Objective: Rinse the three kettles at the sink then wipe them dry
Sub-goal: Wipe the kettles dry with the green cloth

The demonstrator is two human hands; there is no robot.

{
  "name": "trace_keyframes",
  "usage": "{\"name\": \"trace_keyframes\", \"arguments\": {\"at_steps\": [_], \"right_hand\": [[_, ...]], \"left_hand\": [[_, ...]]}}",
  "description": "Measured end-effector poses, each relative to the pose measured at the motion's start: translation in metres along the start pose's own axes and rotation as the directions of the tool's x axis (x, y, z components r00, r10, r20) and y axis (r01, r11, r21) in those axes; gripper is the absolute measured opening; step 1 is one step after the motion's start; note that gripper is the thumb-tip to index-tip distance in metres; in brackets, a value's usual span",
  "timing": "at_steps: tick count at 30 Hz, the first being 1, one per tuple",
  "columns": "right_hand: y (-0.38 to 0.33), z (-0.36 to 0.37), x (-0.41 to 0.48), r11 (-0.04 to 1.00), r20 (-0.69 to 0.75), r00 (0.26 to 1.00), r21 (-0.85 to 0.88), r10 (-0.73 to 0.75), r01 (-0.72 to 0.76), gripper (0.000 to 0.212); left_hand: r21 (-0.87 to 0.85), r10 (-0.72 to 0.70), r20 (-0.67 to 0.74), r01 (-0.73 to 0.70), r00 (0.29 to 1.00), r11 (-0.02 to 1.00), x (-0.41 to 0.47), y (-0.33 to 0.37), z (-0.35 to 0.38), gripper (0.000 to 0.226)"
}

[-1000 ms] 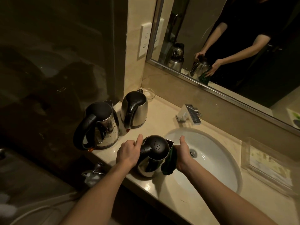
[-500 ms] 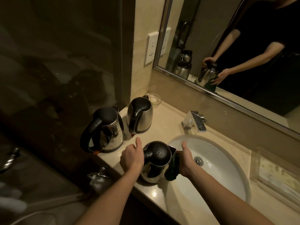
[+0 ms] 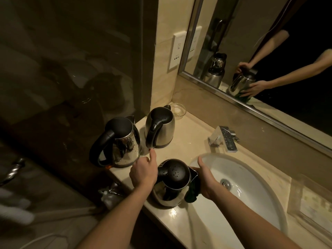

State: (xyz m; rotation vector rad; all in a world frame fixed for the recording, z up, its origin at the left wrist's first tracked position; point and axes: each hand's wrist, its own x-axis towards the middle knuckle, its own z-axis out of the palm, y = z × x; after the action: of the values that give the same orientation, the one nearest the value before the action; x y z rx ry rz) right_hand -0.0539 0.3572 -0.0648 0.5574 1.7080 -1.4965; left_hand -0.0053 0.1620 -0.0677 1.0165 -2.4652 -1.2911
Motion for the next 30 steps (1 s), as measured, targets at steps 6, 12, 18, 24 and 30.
{"name": "trace_keyframes", "arguments": {"at_steps": [6, 12, 18, 24, 30], "right_hand": [[-0.009, -0.004, 0.006, 0.991, 0.03, 0.995, -0.088, -0.097, 0.099, 0.086], [-0.026, -0.005, 0.005, 0.966, 0.094, 0.981, -0.181, -0.167, 0.182, 0.082], [-0.004, -0.001, 0.022, 0.978, 0.112, 0.987, -0.161, -0.113, 0.13, 0.079], [-0.009, -0.002, 0.02, 0.978, 0.146, 0.984, -0.167, -0.105, 0.129, 0.082], [-0.03, 0.003, 0.016, 0.958, 0.171, 0.969, -0.197, -0.178, 0.211, 0.081]], "left_hand": [[0.005, 0.032, 0.042, -0.032, 0.999, 0.999, 0.011, 0.003, 0.0, 0.064], [0.034, 0.045, 0.07, -0.047, 0.997, 0.998, 0.019, 0.004, 0.0, 0.062], [0.052, 0.049, 0.102, -0.055, 0.994, 0.997, 0.025, 0.002, 0.002, 0.063], [0.054, 0.069, 0.119, -0.076, 0.99, 0.996, 0.029, 0.001, 0.003, 0.063], [0.067, 0.081, 0.13, -0.09, 0.988, 0.994, 0.031, 0.001, 0.002, 0.064]]}}
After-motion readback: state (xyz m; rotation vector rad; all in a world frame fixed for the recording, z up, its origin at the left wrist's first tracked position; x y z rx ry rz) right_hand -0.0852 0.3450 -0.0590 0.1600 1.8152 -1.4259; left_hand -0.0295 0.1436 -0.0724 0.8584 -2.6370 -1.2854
